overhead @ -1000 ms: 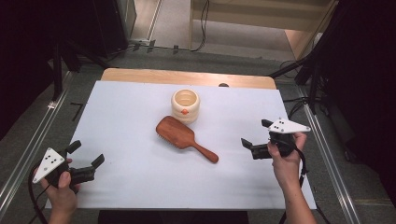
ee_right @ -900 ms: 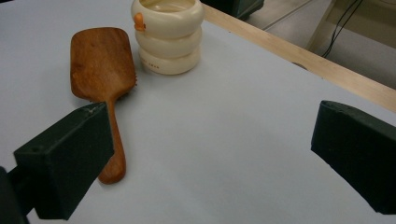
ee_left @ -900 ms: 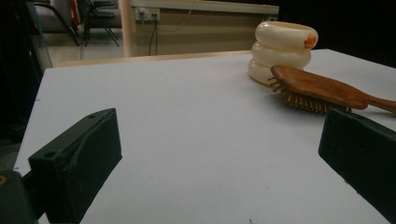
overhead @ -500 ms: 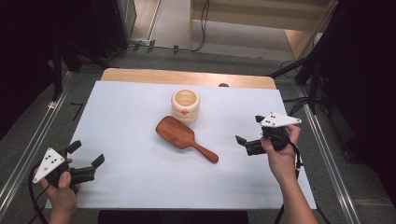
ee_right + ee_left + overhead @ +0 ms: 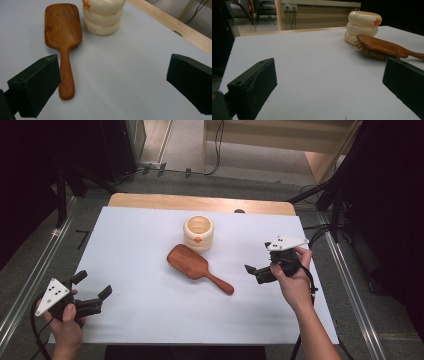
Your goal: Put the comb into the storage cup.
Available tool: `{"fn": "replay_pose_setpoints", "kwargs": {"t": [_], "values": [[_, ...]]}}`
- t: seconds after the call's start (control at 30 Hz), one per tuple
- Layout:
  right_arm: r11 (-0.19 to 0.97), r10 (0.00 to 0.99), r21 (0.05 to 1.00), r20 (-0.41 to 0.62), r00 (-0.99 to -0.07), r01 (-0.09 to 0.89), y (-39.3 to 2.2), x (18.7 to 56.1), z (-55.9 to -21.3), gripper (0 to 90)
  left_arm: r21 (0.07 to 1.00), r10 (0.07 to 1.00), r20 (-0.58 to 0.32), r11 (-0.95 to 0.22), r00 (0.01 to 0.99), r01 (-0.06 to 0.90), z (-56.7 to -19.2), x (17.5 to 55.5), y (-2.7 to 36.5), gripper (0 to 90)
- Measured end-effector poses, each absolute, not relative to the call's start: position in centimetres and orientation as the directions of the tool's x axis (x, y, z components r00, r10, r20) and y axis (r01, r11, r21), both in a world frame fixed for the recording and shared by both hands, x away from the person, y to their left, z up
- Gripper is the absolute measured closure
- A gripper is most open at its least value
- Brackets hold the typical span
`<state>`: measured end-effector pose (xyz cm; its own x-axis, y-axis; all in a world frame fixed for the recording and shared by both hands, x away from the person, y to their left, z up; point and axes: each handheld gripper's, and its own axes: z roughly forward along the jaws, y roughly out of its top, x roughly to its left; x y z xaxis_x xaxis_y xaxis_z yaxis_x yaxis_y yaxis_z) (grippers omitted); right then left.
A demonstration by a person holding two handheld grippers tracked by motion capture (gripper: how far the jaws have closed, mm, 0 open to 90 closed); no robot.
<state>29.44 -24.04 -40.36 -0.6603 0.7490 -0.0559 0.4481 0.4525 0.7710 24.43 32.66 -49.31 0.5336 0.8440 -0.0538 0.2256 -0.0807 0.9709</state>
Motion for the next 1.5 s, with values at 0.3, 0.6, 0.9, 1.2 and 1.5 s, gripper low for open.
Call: {"fn": "replay_pose_setpoints", "kwargs": {"t": [0.3,0.6,0.9,1.2,1.5], "values": [[0.487,0.736,0.735,-0.054,-0.675,0.472,-23.2,30.1,-40.7,0.0,0.971,0.843,-0.050,-0.085,0.535,0.225,-49.3,24.4,32.6,0.0],[0.513,0.725,0.713,-0.061,-0.686,0.479,-22.2,30.7,-40.7,0.0,0.970,0.843,-0.039,-0.097,0.536,0.223,-49.3,24.4,32.5,0.0],[0.550,0.710,0.673,-0.066,-0.701,0.494,-20.8,31.2,-40.9,0.0,0.970,0.842,-0.038,-0.099,0.538,0.224,-49.3,24.4,32.5,0.0],[0.596,0.687,0.626,-0.073,-0.723,0.504,-19.6,31.9,-41.3,0.0,0.970,0.842,-0.037,-0.101,0.539,0.223,-49.3,24.4,32.5,0.0],[0.618,0.680,0.591,-0.070,-0.730,0.519,-18.4,32.5,-41.9,0.0,0.970,0.841,-0.035,-0.103,0.540,0.222,-49.3,24.4,32.4,0.0]]}}
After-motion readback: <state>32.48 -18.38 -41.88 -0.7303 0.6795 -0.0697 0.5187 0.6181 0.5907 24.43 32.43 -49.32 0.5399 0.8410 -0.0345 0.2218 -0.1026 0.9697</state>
